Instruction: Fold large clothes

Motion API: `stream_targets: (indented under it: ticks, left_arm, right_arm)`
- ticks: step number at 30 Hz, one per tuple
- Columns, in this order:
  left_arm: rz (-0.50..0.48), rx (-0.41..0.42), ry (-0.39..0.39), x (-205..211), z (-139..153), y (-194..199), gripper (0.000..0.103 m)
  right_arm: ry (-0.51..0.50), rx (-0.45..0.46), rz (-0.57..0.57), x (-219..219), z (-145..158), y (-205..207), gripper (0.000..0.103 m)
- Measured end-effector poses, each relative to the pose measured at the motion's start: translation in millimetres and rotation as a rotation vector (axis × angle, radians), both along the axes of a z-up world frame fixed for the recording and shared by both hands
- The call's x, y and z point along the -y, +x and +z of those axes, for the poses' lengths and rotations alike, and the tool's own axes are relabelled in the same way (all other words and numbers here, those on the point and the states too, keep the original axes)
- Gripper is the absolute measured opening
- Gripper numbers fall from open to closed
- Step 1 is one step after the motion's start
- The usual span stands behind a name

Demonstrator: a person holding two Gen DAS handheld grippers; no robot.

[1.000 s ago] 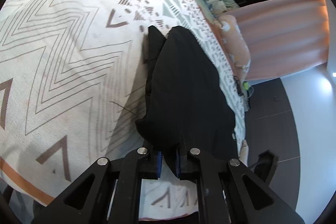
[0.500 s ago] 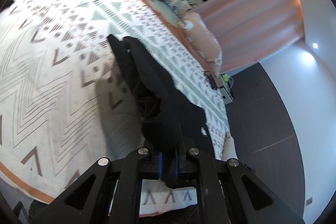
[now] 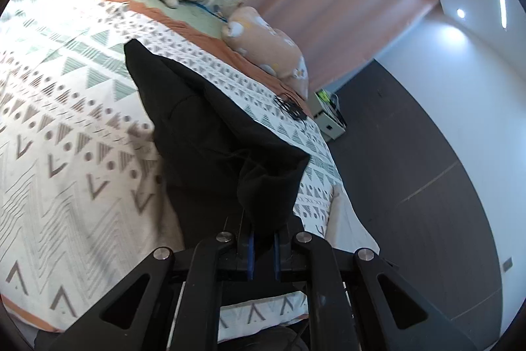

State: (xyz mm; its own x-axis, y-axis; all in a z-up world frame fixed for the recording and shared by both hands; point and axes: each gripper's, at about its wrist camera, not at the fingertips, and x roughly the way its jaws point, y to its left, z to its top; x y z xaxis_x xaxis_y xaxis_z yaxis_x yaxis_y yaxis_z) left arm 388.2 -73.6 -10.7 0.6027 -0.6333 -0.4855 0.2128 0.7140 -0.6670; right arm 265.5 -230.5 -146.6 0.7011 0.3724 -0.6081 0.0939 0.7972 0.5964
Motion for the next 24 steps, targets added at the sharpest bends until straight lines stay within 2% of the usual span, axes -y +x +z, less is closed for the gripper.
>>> stream_targets:
  ticks: [5,10,12,14,15,16,17,18,19,21,22,24]
  left_arm:
    - [-0.057,0.011,0.037,45,5,8,0.010]
    - [-0.122,0.010,0.067,90,-2,11,0.010]
    - [-0.150,-0.001,0.068,109,-8,14,0.010]
    - [-0.179,-0.014,0.072,128,-15,18,0.010]
    - [-0.197,-0.023,0.078,139,-21,20,0.010]
    - [-0.212,-0.030,0.082,148,-25,20,0.010]
    - [-0.225,-0.040,0.087,157,-29,21,0.010]
    - [-0.241,-0.058,0.101,167,-36,21,0.010]
    - [-0.256,-0.072,0.115,176,-41,22,0.010]
    - [-0.288,-0.121,0.163,197,-56,22,0.012]
    - [-0.309,-0.151,0.172,206,-64,23,0.014]
    - [-0.366,-0.222,0.169,221,-82,24,0.026]
  right_arm:
    - [0.031,0.025,-0.054,36,-11,-14,0.073]
    - [0.057,0.031,-0.116,67,21,-26,0.073]
    - [0.064,0.027,-0.145,81,44,-32,0.073]
    - [0.072,0.020,-0.172,89,34,-39,0.073]
    - [0.076,0.018,-0.183,90,46,-41,0.073]
    - [0.081,0.016,-0.193,93,45,-50,0.073]
    - [0.085,0.012,-0.205,97,46,-62,0.073]
    - [0.085,0.006,-0.210,101,55,-56,0.073]
    - [0.091,0.000,-0.217,102,60,-71,0.073]
    - [0.103,-0.008,-0.225,112,69,-84,0.073]
    - [0.103,-0.011,-0.230,114,75,-93,0.073]
    - [0.106,-0.015,-0.237,116,80,-102,0.073]
